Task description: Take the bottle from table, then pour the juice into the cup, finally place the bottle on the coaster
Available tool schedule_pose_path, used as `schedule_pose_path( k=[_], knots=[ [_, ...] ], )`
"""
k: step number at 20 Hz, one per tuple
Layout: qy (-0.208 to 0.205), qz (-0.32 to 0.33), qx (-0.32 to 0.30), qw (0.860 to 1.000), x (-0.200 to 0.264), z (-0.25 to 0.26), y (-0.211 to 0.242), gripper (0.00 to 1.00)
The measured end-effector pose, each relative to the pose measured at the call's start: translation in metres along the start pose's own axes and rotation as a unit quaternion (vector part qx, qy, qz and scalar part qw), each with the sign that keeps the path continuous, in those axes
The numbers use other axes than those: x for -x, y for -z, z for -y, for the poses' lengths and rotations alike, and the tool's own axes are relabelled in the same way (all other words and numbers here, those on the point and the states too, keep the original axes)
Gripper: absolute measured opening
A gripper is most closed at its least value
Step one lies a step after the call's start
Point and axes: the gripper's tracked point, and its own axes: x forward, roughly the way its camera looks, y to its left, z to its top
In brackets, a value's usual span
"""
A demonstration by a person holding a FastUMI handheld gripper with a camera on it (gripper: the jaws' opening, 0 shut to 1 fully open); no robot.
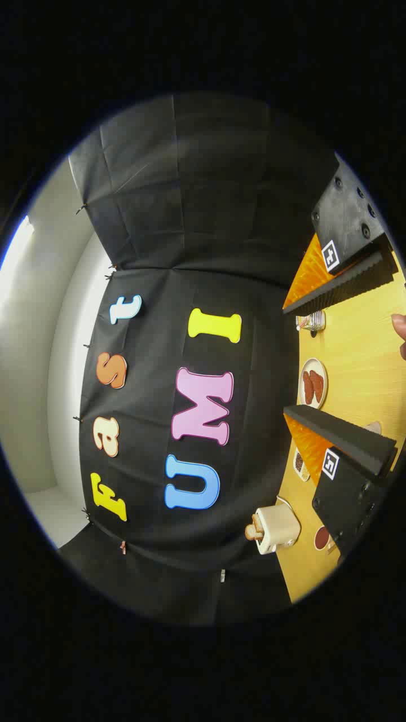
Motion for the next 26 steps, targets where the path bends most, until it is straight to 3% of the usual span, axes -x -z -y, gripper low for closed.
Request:
schedule_pose_path(
  k=[8, 26],
  knots=[
    [-0.046, 0.008, -0.002, 0.999, -0.003, -0.025, -0.001, 0.97],
    [-0.082, 0.017, -0.011, 0.996, 0.003, -0.055, 0.024, 0.97]
  ],
)
